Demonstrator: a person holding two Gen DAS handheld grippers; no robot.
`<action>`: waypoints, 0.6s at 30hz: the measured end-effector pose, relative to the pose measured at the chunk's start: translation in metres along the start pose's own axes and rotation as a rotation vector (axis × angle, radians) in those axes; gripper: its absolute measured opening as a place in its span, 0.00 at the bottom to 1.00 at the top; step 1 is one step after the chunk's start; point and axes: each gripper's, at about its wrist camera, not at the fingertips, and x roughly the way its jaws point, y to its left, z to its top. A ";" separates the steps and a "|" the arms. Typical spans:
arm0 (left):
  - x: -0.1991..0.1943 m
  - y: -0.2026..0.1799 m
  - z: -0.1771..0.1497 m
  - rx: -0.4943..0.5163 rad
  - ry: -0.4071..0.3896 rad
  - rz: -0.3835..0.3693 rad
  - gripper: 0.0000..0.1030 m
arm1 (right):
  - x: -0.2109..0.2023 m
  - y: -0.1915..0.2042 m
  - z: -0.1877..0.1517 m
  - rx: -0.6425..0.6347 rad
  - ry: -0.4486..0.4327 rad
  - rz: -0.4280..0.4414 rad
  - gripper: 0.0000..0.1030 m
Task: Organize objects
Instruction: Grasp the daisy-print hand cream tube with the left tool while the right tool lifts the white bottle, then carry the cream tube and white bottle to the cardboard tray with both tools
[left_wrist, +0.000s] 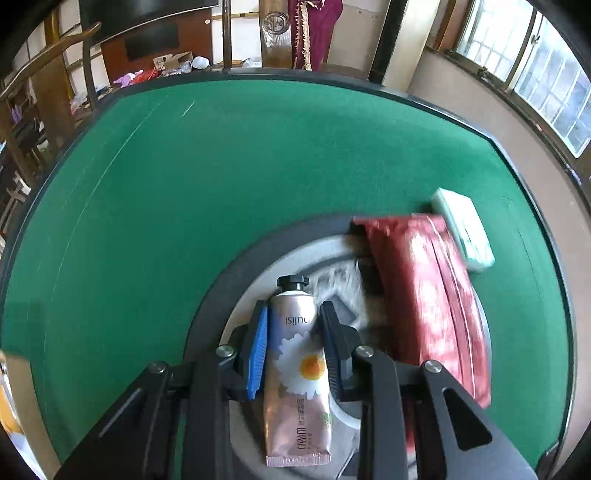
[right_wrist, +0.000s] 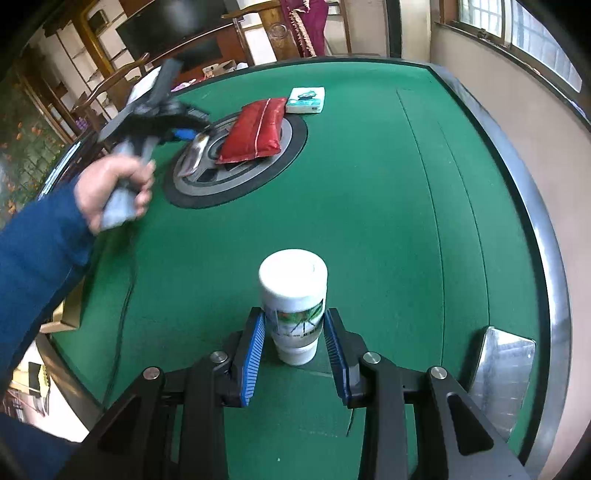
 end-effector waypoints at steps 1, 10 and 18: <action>-0.005 0.005 -0.008 -0.011 0.001 -0.015 0.26 | 0.003 0.000 0.002 0.002 -0.002 -0.002 0.35; -0.057 0.021 -0.078 -0.043 -0.003 -0.123 0.26 | 0.036 -0.004 0.013 0.009 0.034 -0.039 0.34; -0.102 0.021 -0.106 -0.015 -0.007 -0.189 0.26 | 0.046 0.009 0.034 -0.065 0.032 -0.122 0.50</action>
